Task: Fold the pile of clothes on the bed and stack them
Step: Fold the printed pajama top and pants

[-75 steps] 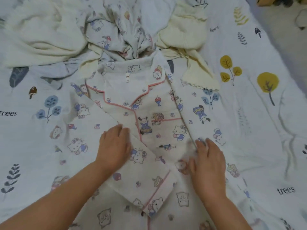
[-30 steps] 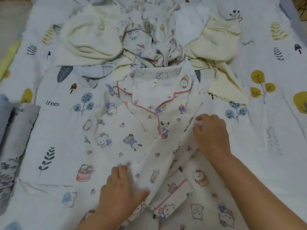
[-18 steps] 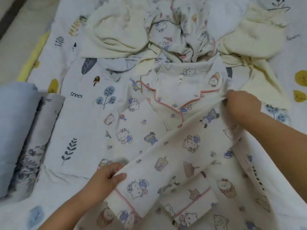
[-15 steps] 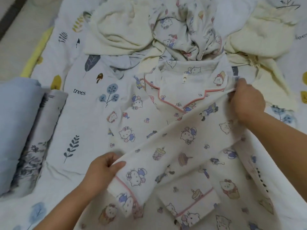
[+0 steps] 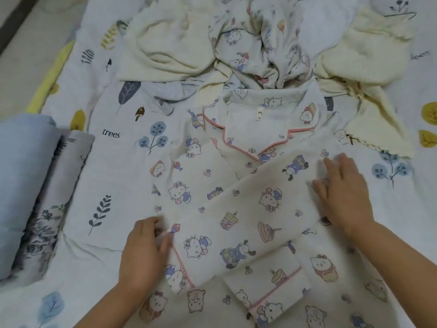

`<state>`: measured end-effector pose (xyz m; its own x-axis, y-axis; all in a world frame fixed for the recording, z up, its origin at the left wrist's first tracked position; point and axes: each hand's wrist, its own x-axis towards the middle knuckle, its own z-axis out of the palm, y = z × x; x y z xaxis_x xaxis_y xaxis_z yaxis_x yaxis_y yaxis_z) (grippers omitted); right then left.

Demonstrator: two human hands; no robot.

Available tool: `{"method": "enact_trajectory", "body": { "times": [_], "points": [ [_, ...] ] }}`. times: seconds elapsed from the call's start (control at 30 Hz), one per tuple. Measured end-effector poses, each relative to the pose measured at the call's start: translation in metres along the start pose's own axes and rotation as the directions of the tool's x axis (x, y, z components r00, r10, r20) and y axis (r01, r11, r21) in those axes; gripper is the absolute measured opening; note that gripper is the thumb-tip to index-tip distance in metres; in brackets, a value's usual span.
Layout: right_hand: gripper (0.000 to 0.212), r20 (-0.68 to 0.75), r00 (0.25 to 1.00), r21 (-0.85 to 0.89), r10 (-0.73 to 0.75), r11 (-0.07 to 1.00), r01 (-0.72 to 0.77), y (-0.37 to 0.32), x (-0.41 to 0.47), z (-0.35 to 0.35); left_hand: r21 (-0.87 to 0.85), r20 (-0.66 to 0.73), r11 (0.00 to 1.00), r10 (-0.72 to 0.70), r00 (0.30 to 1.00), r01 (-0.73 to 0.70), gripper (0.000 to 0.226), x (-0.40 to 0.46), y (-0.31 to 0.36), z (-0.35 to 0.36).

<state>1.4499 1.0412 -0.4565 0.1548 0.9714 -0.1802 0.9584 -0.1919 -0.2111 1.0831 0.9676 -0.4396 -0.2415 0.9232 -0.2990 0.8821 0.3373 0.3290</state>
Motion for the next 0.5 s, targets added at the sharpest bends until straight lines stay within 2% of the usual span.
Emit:
{"method": "enact_trajectory", "body": {
  "times": [0.03, 0.07, 0.17, 0.23, 0.3, 0.33, 0.4, 0.5],
  "points": [
    [0.054, -0.1, 0.993, 0.06, 0.058, 0.997, -0.052, -0.004, -0.008, -0.003, 0.024, -0.017, 0.998, 0.064, 0.998, -0.064, 0.04, -0.005, 0.004, 0.002],
    [0.056, -0.131, 0.981, 0.097, 0.144, 0.987, -0.132, -0.005, -0.018, -0.005, 0.046, -0.006, 0.992, 0.122, 0.993, -0.121, 0.045, -0.01, 0.008, 0.004],
    [0.07, 0.083, 0.919, 0.057, 0.386, 0.919, -0.391, -0.004, -0.051, -0.007, 0.117, 0.117, 0.975, 0.176, 0.978, -0.189, 0.067, -0.023, 0.012, 0.014],
    [0.059, 0.171, 0.912, -0.027, 0.372, 0.927, -0.373, 0.004, -0.069, 0.001, 0.167, 0.2, 0.959, 0.194, 0.961, -0.228, 0.073, -0.025, 0.008, 0.018],
    [0.044, 0.185, 0.928, -0.02, 0.325, 0.945, -0.327, 0.017, -0.076, 0.005, 0.201, 0.26, 0.94, 0.219, 0.94, -0.275, 0.078, -0.025, 0.004, 0.02],
    [0.036, 0.156, 0.923, 0.033, 0.351, 0.933, -0.36, 0.025, -0.075, 0.003, 0.21, 0.274, 0.937, 0.217, 0.937, -0.278, 0.081, -0.025, 0.003, 0.02],
    [0.025, 0.112, 0.868, 0.17, 0.483, 0.852, -0.496, 0.043, -0.068, -0.005, 0.223, 0.26, 0.933, 0.224, 0.939, -0.284, 0.082, -0.025, -0.001, 0.021],
    [0.013, 0.208, 0.781, 0.223, 0.589, 0.749, -0.624, 0.055, -0.058, -0.014, 0.233, 0.22, 0.923, 0.256, 0.941, -0.306, 0.082, -0.028, -0.005, 0.023]
  ]
}}
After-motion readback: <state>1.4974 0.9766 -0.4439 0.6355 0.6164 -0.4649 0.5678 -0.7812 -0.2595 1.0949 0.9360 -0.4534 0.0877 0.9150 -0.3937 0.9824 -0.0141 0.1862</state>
